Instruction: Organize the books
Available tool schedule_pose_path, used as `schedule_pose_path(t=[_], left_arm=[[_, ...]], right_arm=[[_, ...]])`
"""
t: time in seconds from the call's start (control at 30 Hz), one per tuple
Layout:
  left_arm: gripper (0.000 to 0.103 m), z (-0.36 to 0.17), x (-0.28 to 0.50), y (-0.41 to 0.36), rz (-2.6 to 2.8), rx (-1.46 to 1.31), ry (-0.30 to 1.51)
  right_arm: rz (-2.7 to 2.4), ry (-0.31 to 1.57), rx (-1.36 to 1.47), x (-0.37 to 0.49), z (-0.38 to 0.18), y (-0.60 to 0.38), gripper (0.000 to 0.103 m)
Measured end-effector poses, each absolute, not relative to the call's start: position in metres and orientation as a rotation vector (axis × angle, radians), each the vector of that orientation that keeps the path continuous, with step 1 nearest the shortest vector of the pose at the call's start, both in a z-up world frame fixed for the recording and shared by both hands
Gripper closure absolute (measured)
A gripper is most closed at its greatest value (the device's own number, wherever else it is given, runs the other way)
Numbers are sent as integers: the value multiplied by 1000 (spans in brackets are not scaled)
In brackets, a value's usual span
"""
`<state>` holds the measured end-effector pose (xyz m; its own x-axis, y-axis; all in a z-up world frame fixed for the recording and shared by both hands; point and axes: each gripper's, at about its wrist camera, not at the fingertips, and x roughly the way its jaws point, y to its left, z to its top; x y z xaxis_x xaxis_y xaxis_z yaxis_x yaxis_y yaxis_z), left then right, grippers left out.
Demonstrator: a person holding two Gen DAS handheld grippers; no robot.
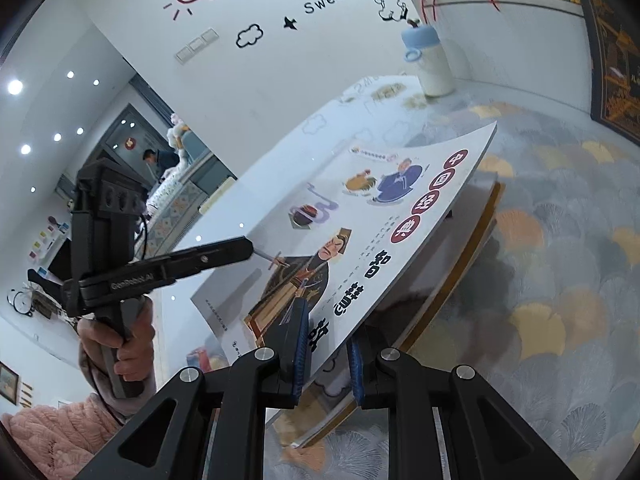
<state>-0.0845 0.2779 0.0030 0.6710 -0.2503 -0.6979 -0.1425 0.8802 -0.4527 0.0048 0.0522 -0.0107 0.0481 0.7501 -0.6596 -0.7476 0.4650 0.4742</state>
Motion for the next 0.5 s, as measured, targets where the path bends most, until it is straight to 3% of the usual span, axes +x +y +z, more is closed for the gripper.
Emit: schedule_pose_path(t=[0.3,0.5], left_arm=[[78,0,-88,272,-25,-453,828],[76,3,-88,265,24,-403,829]], right_arm=[[1112,1018,10,8,-20,56,85],[1072,1015,-17,4,-19,57,76]])
